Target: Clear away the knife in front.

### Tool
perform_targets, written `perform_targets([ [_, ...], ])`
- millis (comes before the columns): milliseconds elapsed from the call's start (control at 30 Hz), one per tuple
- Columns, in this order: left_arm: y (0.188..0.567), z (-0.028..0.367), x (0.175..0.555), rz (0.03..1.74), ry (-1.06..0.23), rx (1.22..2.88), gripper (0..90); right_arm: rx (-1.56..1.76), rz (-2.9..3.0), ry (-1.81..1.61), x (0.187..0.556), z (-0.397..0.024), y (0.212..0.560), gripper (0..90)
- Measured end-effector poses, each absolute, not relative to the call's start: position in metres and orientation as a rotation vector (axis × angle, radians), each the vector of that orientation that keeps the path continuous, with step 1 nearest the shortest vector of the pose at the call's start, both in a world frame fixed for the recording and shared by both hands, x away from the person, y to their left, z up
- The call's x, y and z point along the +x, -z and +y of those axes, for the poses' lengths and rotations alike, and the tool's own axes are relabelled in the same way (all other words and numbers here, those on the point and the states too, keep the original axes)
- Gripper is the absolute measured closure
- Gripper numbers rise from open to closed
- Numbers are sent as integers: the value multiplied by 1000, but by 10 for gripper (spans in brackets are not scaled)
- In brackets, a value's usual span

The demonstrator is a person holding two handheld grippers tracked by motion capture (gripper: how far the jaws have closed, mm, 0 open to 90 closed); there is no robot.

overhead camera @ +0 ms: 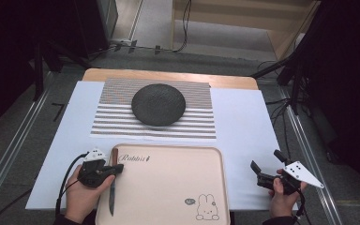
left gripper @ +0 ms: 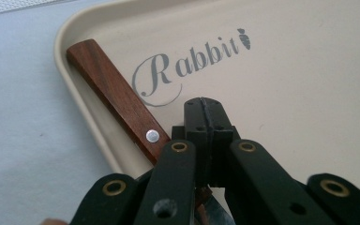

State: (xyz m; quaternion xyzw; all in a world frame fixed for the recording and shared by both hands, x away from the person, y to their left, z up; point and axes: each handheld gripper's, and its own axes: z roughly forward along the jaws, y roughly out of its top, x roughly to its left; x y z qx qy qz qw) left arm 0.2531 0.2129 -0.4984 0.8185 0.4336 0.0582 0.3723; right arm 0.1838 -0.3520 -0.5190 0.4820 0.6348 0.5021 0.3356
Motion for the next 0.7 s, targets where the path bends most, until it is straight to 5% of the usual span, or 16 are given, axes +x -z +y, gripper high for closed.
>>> perform_targets([
  [333,499,222,251,1082,-192,2074,895,1251,1662,-1300,184,-351,519,0],
  [433,496,223,250,1063,-211,2031,756,1242,1663,-1296,185,-352,519,0],
  [700,487,226,245,997,-347,1917,190,1242,1670,-1297,185,-351,519,0],
])
